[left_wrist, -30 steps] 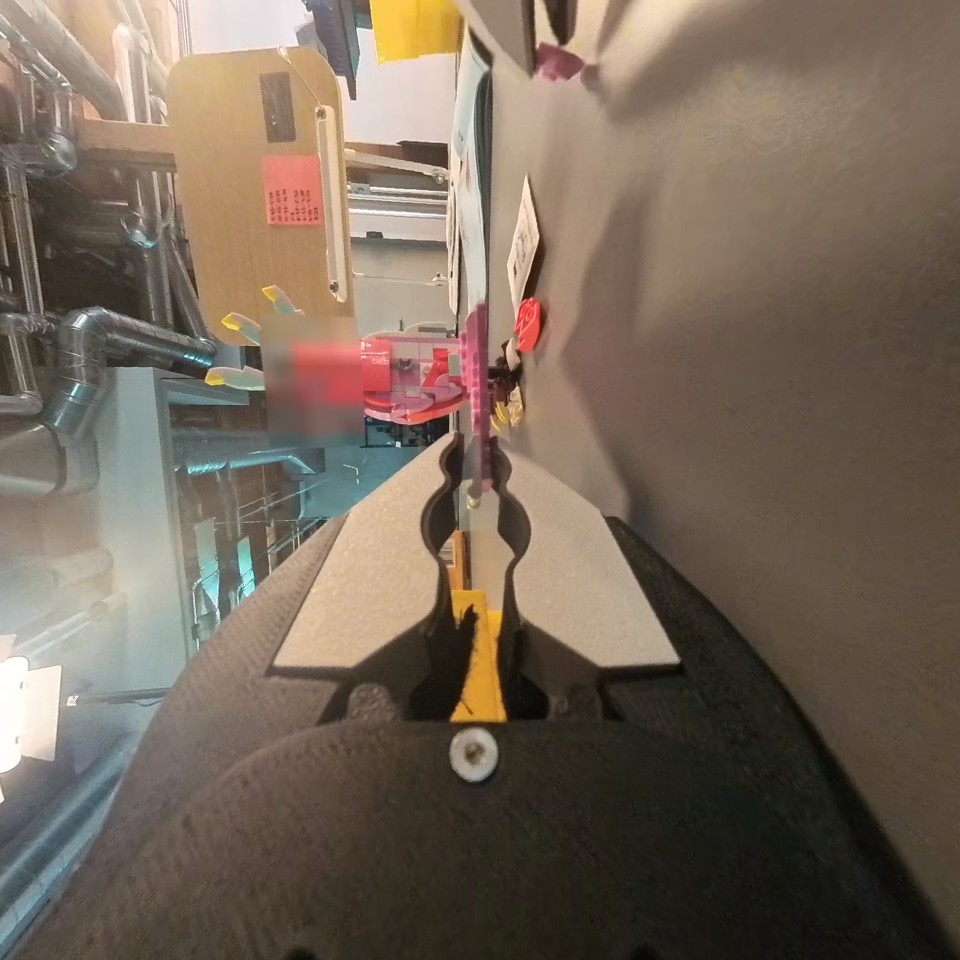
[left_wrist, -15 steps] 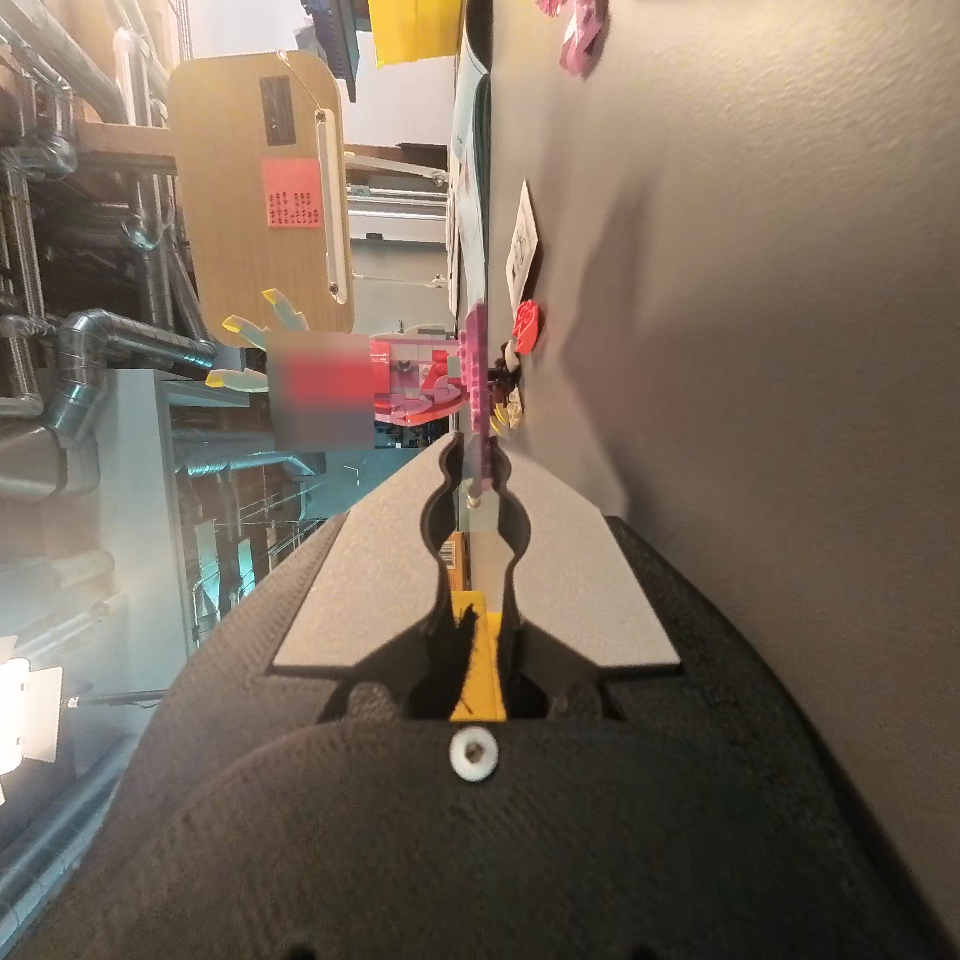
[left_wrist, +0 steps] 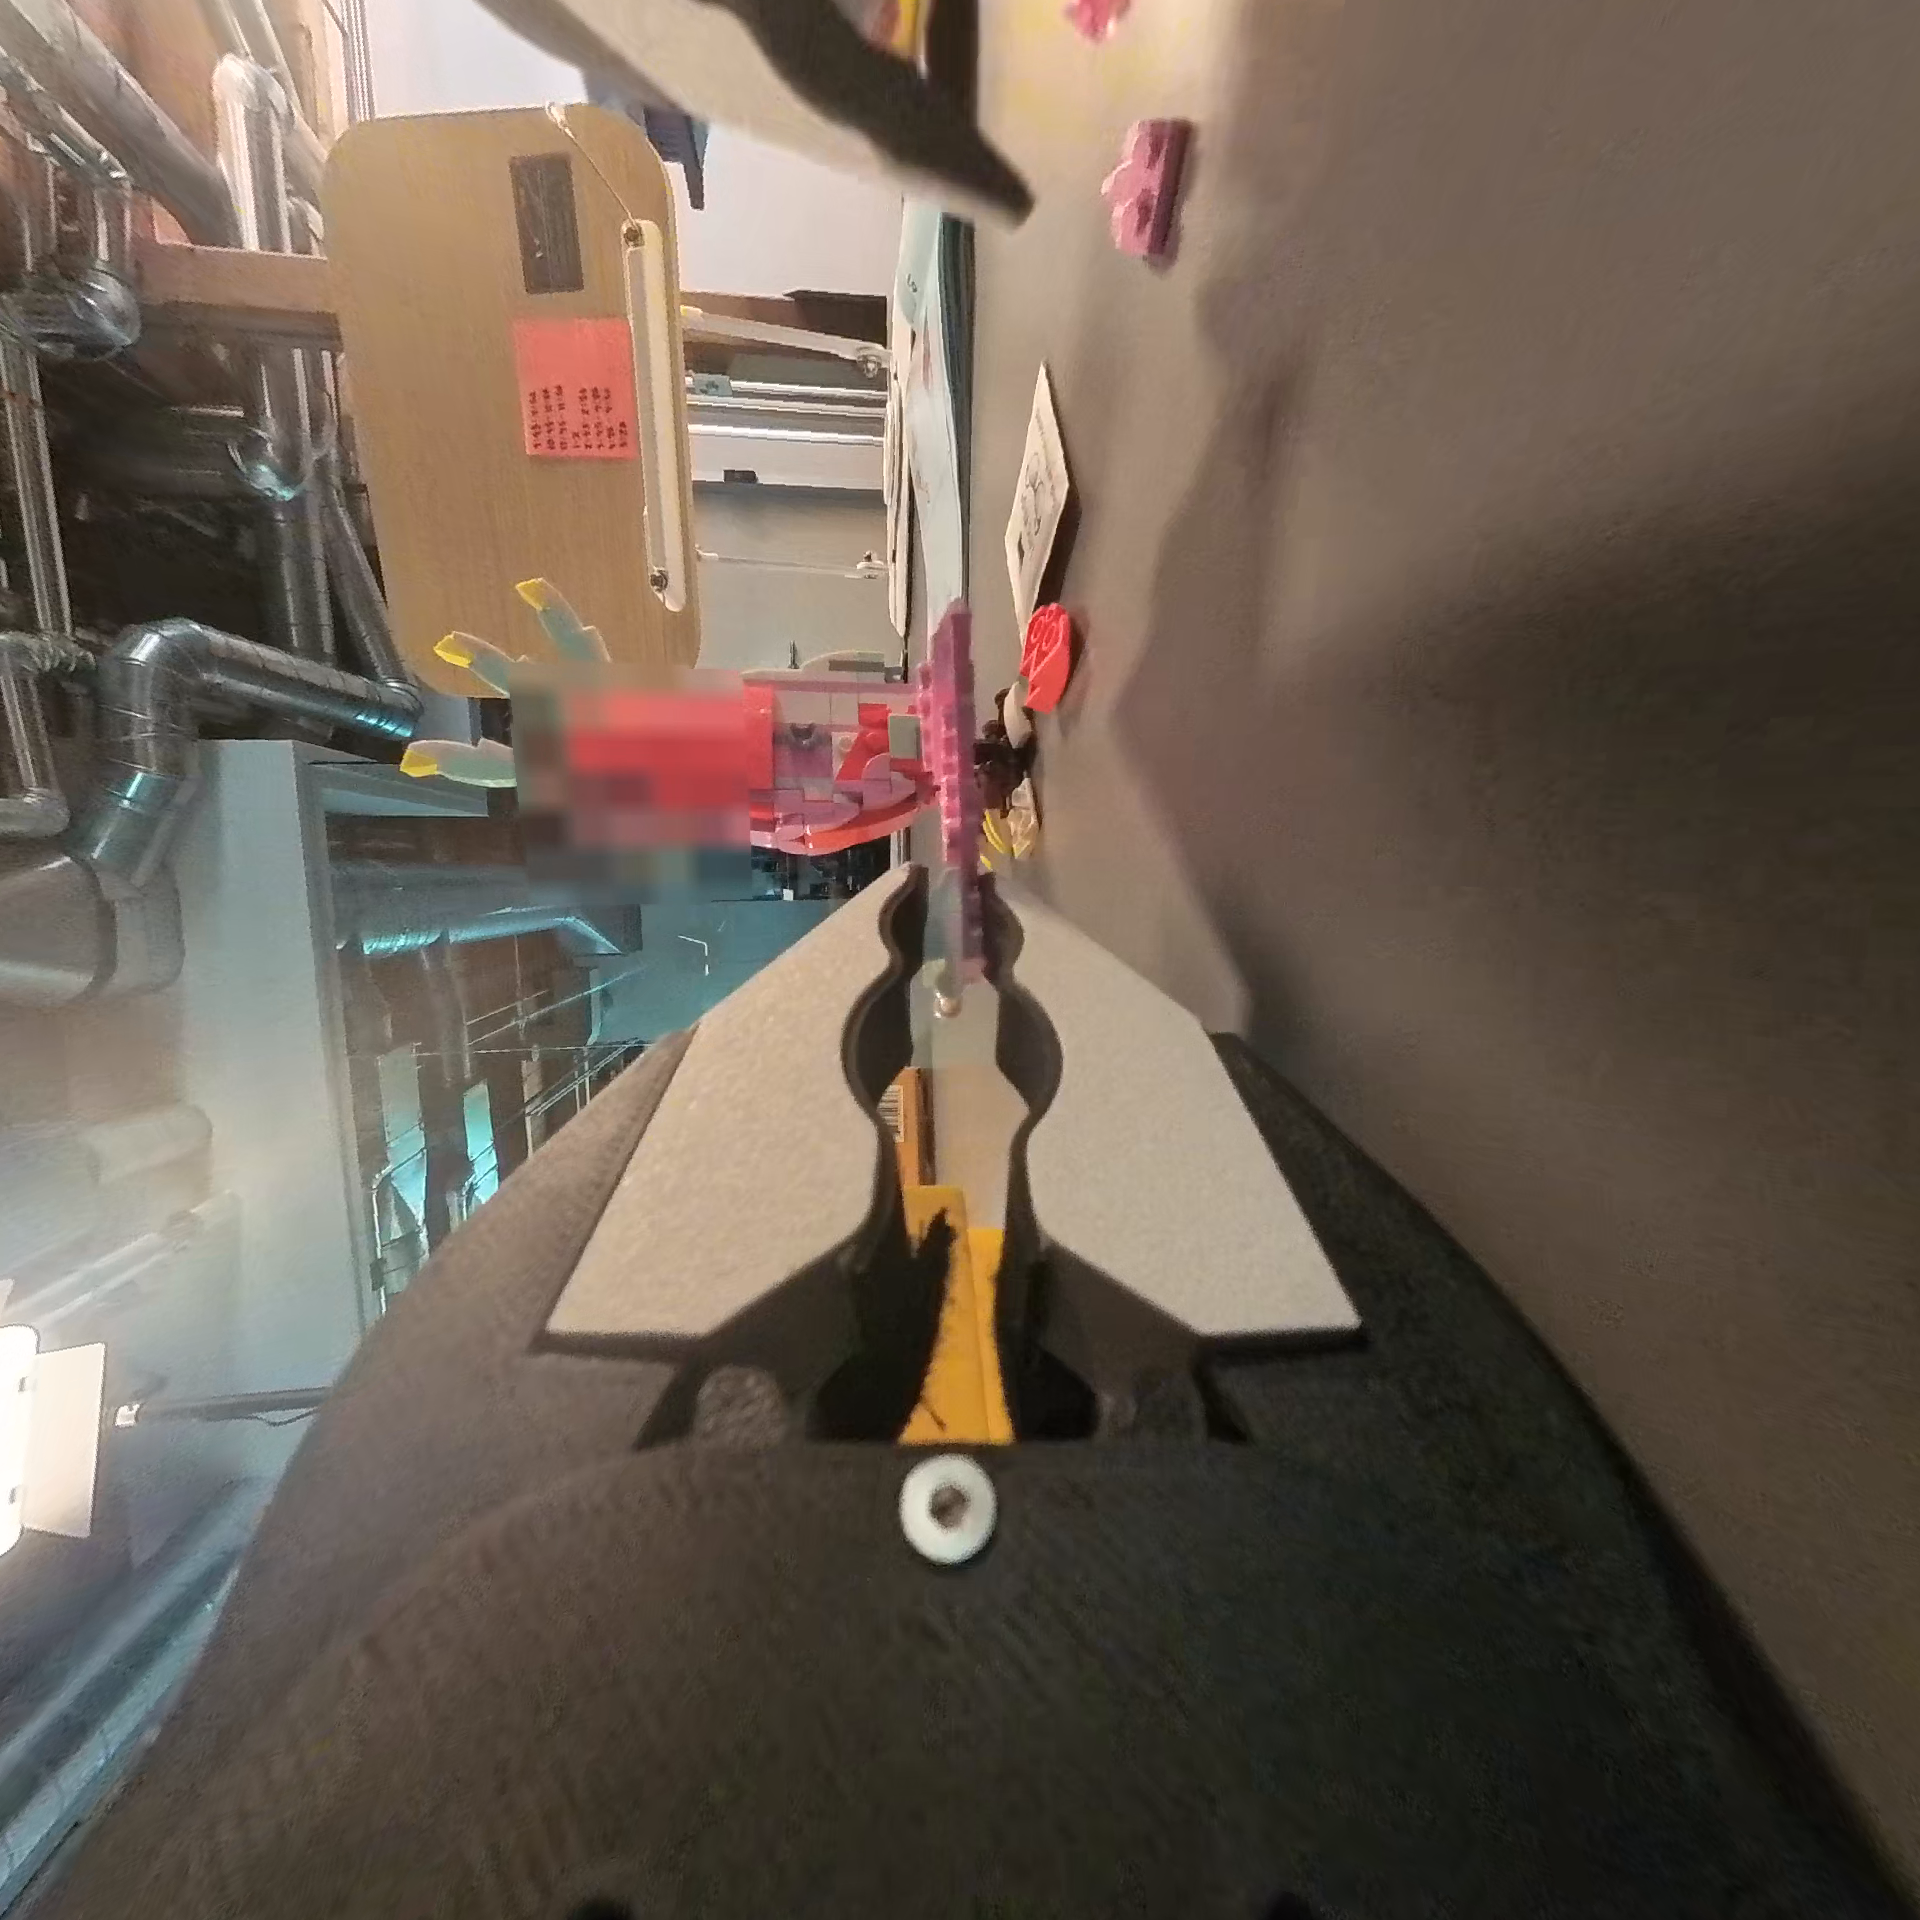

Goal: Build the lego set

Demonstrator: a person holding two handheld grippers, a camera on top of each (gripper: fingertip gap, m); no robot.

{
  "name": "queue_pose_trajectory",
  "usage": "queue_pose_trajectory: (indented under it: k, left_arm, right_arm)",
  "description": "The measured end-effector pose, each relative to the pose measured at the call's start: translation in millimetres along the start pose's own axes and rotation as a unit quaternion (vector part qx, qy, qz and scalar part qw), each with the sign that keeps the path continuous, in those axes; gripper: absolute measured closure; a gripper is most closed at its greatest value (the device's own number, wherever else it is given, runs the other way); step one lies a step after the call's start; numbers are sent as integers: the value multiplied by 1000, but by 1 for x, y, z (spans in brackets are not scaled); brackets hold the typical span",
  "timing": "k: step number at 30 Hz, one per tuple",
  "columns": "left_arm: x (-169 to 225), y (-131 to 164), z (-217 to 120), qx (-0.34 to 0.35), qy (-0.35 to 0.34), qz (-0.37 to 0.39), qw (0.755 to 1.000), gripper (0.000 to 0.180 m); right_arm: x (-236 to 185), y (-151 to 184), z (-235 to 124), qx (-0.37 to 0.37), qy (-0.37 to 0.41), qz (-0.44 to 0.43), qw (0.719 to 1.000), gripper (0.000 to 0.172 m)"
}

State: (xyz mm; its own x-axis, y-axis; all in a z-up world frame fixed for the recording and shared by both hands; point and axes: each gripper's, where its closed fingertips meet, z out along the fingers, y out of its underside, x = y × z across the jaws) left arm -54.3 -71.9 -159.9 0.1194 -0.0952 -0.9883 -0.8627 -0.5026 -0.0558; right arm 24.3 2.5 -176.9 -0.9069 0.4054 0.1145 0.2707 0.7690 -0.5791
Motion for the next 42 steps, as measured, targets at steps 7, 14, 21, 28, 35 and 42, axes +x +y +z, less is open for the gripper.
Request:
queue_pose_trajectory:
  k: [7,14,21,28,35,42]
  left_arm:
    - [0,-2,-1,7,-1,4,1000,173]
    - [1,-6,-1,19,1,11,1000,173]
    - [-5,-9,-3,18,-29,37,999,173]
    - [-22,-15,-10,22,-98,76,992,172]
    - [-31,-20,-16,23,-140,103,985,172]
    - [-41,-18,-19,14,-169,100,980,173]
  right_arm:
    - [6,8,10,1,-41,-56,998,137]
    - [11,12,15,-3,-79,-44,996,145]
    - [26,-12,10,34,-64,21,997,158]
    - [34,-77,6,94,15,-4,995,158]
    - [32,-89,3,63,-7,-9,998,157]
    - [40,-94,-2,23,26,-40,999,159]
